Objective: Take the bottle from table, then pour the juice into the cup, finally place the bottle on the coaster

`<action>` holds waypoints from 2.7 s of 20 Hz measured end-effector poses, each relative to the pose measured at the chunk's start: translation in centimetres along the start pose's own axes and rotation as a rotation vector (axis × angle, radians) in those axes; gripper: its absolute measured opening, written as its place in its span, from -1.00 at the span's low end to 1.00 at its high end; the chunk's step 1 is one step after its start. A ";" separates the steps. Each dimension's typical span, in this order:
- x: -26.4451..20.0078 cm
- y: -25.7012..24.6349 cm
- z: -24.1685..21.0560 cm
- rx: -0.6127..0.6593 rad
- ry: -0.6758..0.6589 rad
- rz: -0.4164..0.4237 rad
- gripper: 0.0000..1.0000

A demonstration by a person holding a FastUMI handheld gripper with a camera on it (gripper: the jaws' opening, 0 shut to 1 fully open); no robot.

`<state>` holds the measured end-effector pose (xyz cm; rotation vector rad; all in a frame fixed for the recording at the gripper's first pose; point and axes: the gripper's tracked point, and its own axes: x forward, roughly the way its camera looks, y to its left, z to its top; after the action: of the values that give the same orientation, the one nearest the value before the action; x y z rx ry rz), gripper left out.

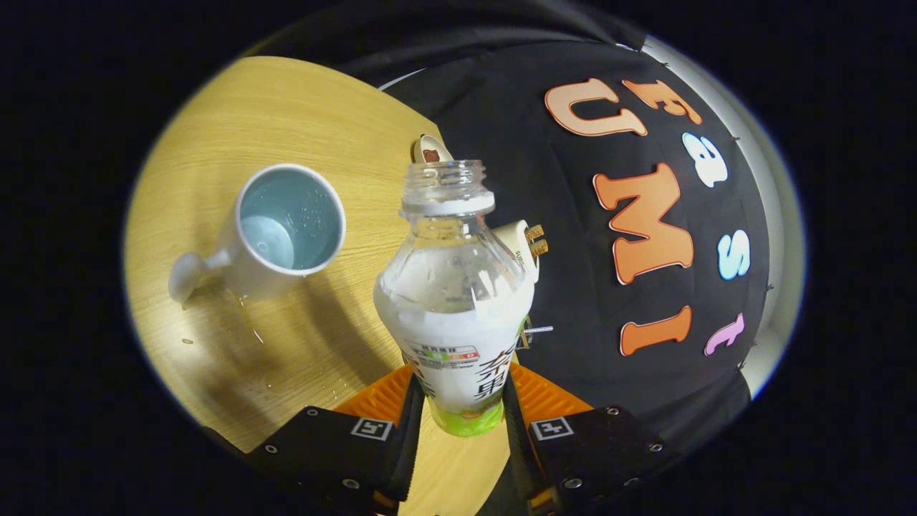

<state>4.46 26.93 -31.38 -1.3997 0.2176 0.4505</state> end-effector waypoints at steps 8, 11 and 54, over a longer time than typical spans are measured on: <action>0.2 0.2 0.5 -0.238 -0.026 -0.016 0.11; 0.3 0.1 0.5 -0.284 -0.026 -0.003 0.11; 2.2 -3.3 2.4 -0.697 -0.073 -0.015 0.11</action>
<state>7.57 29.31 -28.89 -2.0579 -0.0192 0.5953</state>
